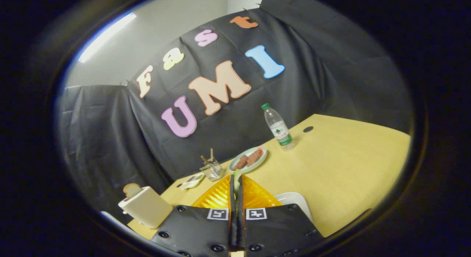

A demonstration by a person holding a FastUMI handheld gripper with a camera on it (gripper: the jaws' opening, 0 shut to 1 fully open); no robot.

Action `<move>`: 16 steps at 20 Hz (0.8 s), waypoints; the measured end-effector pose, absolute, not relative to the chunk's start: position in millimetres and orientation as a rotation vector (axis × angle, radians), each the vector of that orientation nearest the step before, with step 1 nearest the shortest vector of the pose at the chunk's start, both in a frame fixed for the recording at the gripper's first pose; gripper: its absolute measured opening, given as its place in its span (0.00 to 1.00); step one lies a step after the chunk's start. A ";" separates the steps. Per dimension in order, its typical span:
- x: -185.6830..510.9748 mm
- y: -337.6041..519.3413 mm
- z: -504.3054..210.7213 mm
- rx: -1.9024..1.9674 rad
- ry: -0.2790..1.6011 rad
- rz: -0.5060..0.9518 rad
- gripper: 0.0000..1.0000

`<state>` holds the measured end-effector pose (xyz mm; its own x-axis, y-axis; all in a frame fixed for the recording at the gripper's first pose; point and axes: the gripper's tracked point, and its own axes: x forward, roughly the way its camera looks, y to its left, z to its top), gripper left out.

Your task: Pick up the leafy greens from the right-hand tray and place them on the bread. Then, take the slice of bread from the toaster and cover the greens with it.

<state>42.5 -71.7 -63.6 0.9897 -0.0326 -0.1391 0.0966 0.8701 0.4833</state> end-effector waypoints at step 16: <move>50.1 132.0 -76.6 0.583 0.292 0.270 0.03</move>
